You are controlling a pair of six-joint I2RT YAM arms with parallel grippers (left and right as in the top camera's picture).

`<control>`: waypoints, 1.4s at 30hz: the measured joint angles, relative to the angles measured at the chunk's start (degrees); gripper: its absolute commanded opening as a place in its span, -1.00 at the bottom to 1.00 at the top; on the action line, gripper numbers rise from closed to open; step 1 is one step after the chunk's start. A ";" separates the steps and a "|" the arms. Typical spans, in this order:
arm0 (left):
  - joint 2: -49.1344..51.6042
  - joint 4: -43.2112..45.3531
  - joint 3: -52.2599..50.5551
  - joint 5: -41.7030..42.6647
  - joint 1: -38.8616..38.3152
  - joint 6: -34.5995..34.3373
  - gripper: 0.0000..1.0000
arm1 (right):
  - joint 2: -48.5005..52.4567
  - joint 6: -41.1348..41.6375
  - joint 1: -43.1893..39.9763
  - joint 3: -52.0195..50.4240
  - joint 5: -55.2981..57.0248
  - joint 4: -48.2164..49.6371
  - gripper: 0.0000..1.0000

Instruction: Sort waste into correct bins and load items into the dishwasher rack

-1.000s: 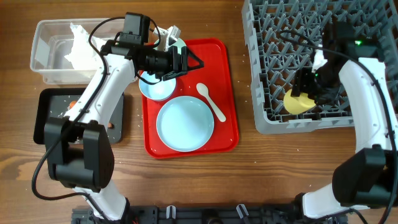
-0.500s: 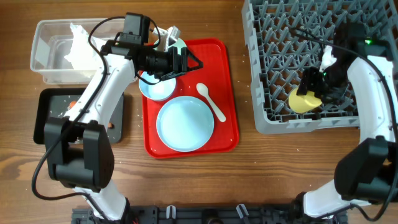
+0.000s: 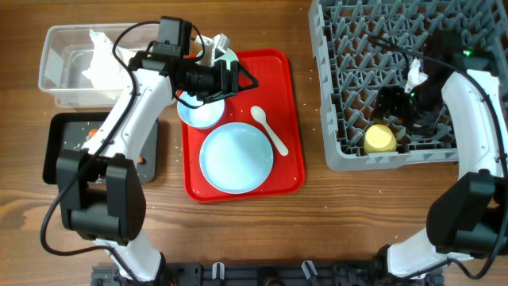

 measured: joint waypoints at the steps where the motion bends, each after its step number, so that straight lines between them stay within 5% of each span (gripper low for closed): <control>1: 0.00 0.00 0.00 -0.22 -0.07 0.00 0.61 | 0.00 0.00 0.00 1.05 -0.76 -0.24 0.79; 9: 0.00 -2.47 0.00 -5.90 -1.86 0.04 0.70 | -1.09 0.00 0.83 10.29 -4.52 -1.51 0.76; 23: 0.00 -6.99 0.00 -18.84 -2.34 5.62 0.66 | -4.98 0.00 14.05 10.64 -7.30 2.84 0.73; 42: -8.46 -14.29 0.00 -37.03 -2.34 13.64 0.61 | -4.98 0.00 15.19 10.64 -8.48 8.39 0.67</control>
